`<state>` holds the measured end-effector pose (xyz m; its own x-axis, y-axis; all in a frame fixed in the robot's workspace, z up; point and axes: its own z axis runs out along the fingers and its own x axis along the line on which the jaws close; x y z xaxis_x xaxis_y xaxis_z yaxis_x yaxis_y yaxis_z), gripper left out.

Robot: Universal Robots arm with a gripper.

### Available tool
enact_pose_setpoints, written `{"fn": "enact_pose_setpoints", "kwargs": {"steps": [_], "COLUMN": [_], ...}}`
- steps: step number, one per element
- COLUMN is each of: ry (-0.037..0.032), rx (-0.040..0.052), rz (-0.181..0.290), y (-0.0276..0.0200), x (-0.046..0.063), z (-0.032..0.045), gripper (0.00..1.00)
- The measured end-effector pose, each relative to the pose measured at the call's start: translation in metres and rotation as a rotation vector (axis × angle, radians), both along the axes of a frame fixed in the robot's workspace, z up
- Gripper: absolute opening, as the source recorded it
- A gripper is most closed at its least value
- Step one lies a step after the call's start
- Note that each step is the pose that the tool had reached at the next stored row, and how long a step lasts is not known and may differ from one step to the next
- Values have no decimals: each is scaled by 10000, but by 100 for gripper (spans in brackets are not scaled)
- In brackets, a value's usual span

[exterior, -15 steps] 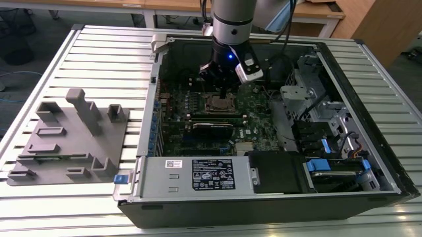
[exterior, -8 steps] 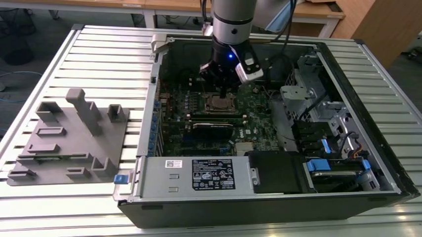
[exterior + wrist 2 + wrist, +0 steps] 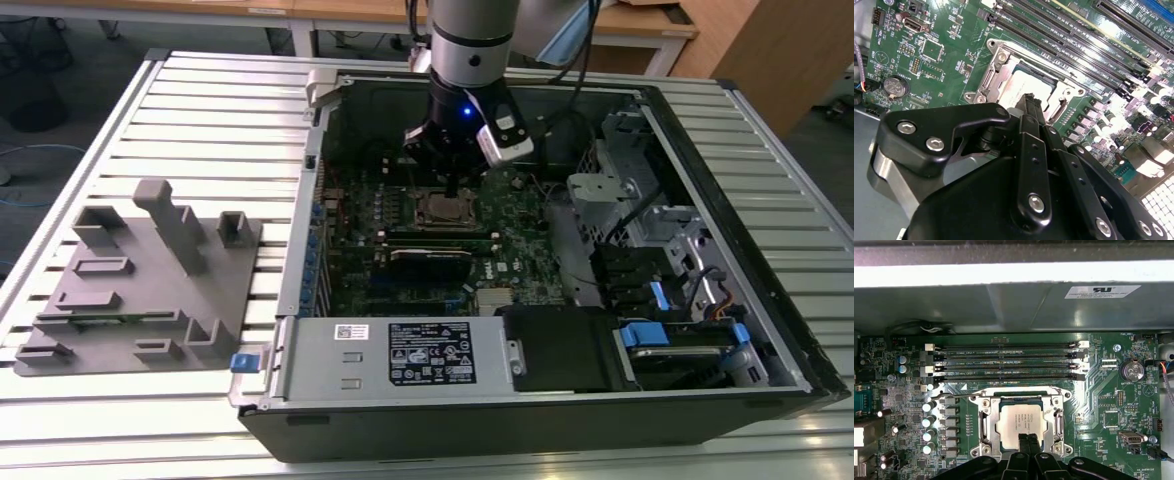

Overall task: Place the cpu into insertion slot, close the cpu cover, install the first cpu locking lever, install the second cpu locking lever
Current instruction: 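Install the first cpu locking lever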

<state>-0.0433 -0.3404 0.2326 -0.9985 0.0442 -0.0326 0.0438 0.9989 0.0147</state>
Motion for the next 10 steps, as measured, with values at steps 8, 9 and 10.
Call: {"fn": "enact_pose_setpoints", "kwargs": {"steps": [8, 9, 10], "ry": [2, 1, 1], "rx": [-2, -1, -1], "rz": [0, 0, 1], "y": [0, 0, 0], "x": [-13, -19, -27], "z": [1, 0, 0], "gripper": [11, 11, 11]}}
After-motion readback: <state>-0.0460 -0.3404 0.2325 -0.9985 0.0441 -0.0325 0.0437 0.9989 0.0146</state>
